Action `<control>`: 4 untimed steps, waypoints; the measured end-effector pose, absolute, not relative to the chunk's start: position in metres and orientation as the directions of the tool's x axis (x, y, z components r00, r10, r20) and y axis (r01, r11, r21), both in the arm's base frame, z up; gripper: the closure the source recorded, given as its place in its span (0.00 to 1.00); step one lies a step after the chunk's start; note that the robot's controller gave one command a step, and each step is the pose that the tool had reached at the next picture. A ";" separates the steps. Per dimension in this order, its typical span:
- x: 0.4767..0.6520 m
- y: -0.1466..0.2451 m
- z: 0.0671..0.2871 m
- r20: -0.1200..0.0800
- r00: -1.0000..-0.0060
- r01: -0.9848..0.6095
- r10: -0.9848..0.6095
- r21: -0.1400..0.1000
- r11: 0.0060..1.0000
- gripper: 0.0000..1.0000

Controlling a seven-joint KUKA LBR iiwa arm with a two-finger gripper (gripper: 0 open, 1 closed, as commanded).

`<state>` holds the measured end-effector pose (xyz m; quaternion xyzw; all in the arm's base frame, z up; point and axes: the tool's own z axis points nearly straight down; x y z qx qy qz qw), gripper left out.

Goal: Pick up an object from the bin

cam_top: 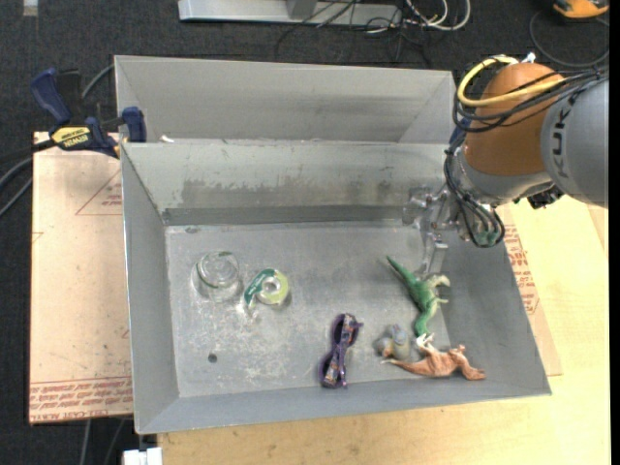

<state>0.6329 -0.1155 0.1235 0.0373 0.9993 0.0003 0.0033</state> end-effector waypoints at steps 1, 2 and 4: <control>0.610 -0.132 0.100 -0.002 -0.967 0.255 0.255 0.002 0.967 0.00; 0.617 -0.136 0.072 -0.003 -0.970 0.245 0.245 0.006 0.970 0.00; 0.605 -0.140 0.072 0.003 -0.885 0.466 0.466 0.018 0.885 1.00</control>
Offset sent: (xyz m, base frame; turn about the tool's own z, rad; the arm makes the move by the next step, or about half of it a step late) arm -0.0171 -0.0233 -0.0535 0.1723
